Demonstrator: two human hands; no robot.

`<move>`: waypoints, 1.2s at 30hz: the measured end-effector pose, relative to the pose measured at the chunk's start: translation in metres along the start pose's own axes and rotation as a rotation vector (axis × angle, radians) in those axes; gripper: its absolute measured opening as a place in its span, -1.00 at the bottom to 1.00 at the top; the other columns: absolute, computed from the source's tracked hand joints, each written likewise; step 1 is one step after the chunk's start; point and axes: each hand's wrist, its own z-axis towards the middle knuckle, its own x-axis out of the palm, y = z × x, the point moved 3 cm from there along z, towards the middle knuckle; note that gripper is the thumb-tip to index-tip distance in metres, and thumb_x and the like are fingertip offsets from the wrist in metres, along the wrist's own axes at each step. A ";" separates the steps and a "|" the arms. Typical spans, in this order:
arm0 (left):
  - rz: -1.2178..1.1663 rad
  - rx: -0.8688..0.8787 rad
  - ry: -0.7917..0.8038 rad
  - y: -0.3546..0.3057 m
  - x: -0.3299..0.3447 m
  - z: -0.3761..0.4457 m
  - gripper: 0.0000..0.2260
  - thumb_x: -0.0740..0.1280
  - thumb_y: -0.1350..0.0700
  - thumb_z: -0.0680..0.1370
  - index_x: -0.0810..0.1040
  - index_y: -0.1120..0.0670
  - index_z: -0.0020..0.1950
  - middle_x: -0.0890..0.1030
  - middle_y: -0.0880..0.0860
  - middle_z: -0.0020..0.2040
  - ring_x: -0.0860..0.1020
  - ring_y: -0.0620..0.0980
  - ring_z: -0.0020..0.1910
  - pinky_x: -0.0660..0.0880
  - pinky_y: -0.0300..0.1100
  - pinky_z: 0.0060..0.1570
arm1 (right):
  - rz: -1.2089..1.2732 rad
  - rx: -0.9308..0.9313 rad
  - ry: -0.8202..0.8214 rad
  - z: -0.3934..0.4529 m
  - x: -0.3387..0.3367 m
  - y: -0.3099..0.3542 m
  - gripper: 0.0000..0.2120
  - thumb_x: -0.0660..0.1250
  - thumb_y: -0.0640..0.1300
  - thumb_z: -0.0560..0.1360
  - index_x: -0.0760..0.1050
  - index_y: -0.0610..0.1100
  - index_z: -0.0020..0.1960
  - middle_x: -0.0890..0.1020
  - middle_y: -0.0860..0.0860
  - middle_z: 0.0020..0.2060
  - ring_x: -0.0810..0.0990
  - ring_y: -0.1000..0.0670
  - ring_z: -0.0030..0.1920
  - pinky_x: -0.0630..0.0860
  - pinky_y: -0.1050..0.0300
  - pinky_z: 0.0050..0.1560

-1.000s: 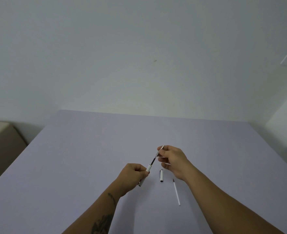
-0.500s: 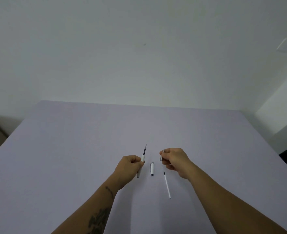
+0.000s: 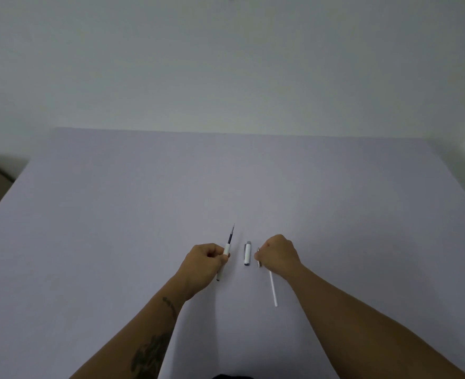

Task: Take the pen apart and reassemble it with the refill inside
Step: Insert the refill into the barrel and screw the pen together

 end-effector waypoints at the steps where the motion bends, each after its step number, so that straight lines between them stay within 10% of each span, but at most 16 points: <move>1: -0.004 -0.007 0.001 0.002 0.001 0.001 -0.89 0.36 0.11 0.55 0.67 0.10 -0.07 0.57 0.00 -0.25 0.47 -0.01 -0.26 0.45 -0.13 -0.14 | -0.015 0.011 0.004 0.003 0.002 -0.002 -0.87 0.34 -0.17 0.31 0.41 -0.16 -0.35 0.52 -0.02 -0.41 0.46 -0.06 -0.39 0.36 0.21 -0.39; 11: 0.010 -0.067 0.012 0.014 0.009 -0.001 -0.89 0.36 0.11 0.54 0.68 0.08 -0.08 0.58 -0.01 -0.24 0.47 -0.03 -0.26 0.47 -0.14 -0.14 | -0.048 -0.013 -0.042 0.003 0.002 0.001 -0.79 0.33 -0.05 0.30 0.32 -0.09 -0.38 0.41 0.01 -0.48 0.38 -0.08 -0.44 0.35 0.16 -0.36; 16: 0.044 -0.039 -0.011 0.009 0.008 -0.006 -0.91 0.38 0.12 0.53 0.66 0.09 -0.12 0.57 -0.01 -0.27 0.47 -0.04 -0.29 0.47 -0.18 -0.20 | 0.235 -0.113 -0.009 -0.012 -0.007 0.017 -0.86 0.33 -0.14 0.44 0.62 -0.13 -0.25 0.70 -0.01 -0.25 0.67 -0.06 -0.16 0.59 0.08 -0.15; 22: 0.122 0.067 -0.053 -0.007 0.010 -0.014 -0.90 0.41 0.13 0.52 0.65 0.16 -0.07 0.55 0.03 -0.27 0.46 -0.07 -0.37 0.43 -0.29 -0.38 | 0.602 -0.038 0.253 -0.034 0.001 0.035 -0.88 0.41 -0.21 0.48 0.67 -0.24 -0.04 0.62 -0.04 -0.27 0.54 -0.01 -0.30 0.53 0.09 -0.22; 28: 0.163 0.095 -0.042 -0.009 0.007 -0.022 -0.92 0.42 0.10 0.50 0.64 0.11 -0.13 0.55 0.02 -0.27 0.48 -0.04 -0.33 0.47 -0.24 -0.32 | 0.845 -0.003 0.055 -0.034 -0.027 0.027 -0.84 0.31 -0.27 0.52 0.59 -0.24 -0.20 0.64 -0.11 -0.31 0.54 0.01 -0.37 0.44 0.18 -0.35; 36: 0.186 0.081 0.024 -0.010 0.013 -0.024 -0.89 0.32 0.11 0.55 0.62 0.09 -0.10 0.54 0.04 -0.27 0.45 -0.02 -0.31 0.44 -0.20 -0.29 | 0.235 -0.007 -0.060 -0.017 -0.045 -0.027 -0.88 0.32 -0.21 0.37 0.55 -0.19 -0.33 0.63 -0.12 -0.36 0.54 -0.05 -0.36 0.46 0.15 -0.28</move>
